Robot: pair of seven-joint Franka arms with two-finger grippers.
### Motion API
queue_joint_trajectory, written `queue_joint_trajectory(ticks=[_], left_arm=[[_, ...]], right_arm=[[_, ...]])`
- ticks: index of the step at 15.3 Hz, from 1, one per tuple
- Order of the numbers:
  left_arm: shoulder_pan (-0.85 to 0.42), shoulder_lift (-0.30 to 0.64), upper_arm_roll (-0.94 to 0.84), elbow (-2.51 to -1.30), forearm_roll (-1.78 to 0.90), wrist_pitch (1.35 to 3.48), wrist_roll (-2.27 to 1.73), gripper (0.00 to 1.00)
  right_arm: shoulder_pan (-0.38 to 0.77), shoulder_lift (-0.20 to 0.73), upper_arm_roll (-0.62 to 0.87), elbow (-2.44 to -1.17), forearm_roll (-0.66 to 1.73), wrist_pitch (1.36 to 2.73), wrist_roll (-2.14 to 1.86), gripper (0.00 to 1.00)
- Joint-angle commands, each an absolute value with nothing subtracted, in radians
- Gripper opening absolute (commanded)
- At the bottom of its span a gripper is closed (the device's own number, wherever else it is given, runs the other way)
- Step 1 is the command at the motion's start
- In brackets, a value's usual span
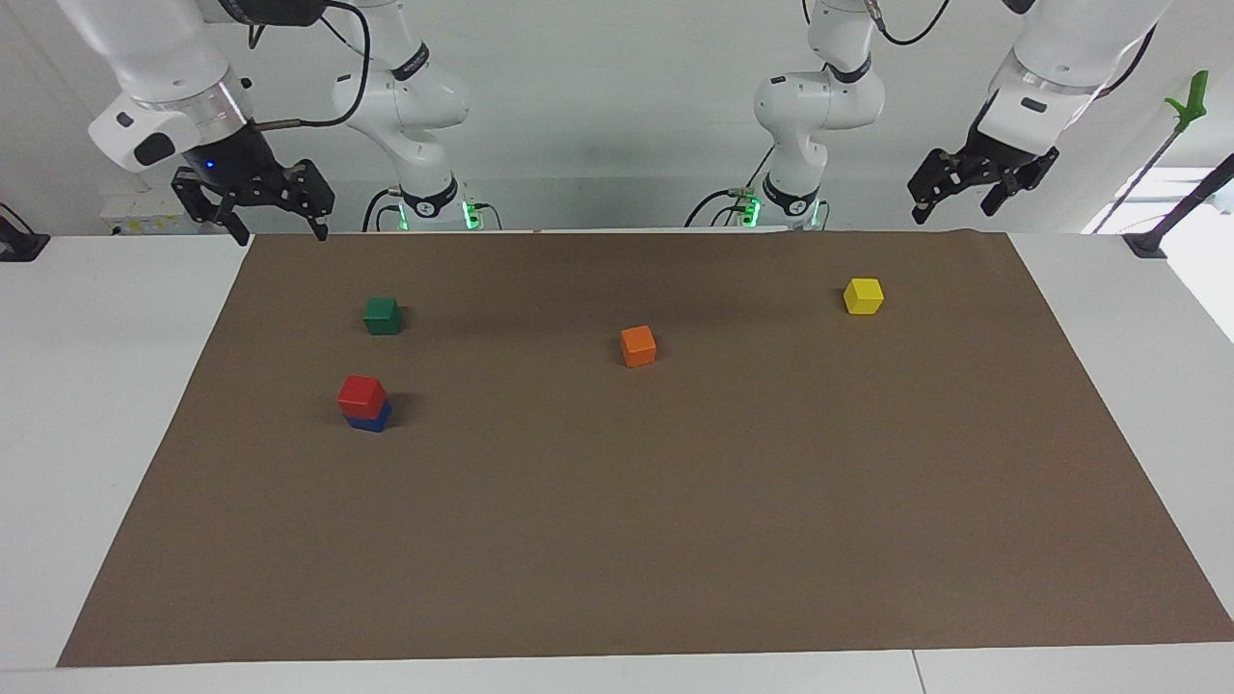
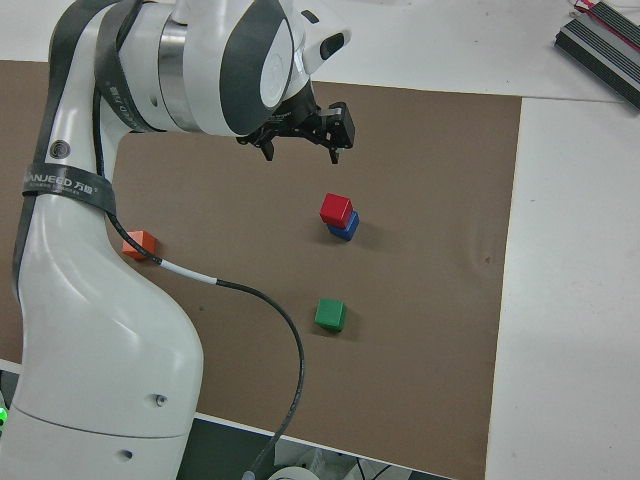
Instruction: Transfer red block to right arm and stack on blue block
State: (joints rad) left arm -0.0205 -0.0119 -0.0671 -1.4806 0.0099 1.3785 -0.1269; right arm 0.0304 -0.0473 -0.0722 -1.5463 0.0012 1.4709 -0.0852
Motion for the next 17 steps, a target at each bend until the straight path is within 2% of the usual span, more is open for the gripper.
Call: queue_joint_trajectory(ticks=[1,4,10,17], left_arm=[[-0.012,-0.020,-0.061,-1.509,-0.015,1.411,-0.114,1.00],[-0.015,-0.041,-0.063,-1.555,-0.017,1.434,-0.110,1.00],[-0.014,-0.071,-0.061,-1.614,-0.017,1.491,-0.114,1.00],[-0.008,-0.071,-0.066,-1.614,-0.017,1.497,-0.112,1.00]], right_arm=[[-0.015,-0.023,-0.057,-1.509,0.009,1.462,-0.107,1.00],[-0.015,-0.028,-0.052,-1.538,0.002,1.525,-0.075,1.00],[-0.026,-0.046,-0.051,-1.569,-0.011,1.529,-0.060,1.00],[-0.026,-0.040,-0.052,-1.557,-0.011,1.520,-0.057,1.00]])
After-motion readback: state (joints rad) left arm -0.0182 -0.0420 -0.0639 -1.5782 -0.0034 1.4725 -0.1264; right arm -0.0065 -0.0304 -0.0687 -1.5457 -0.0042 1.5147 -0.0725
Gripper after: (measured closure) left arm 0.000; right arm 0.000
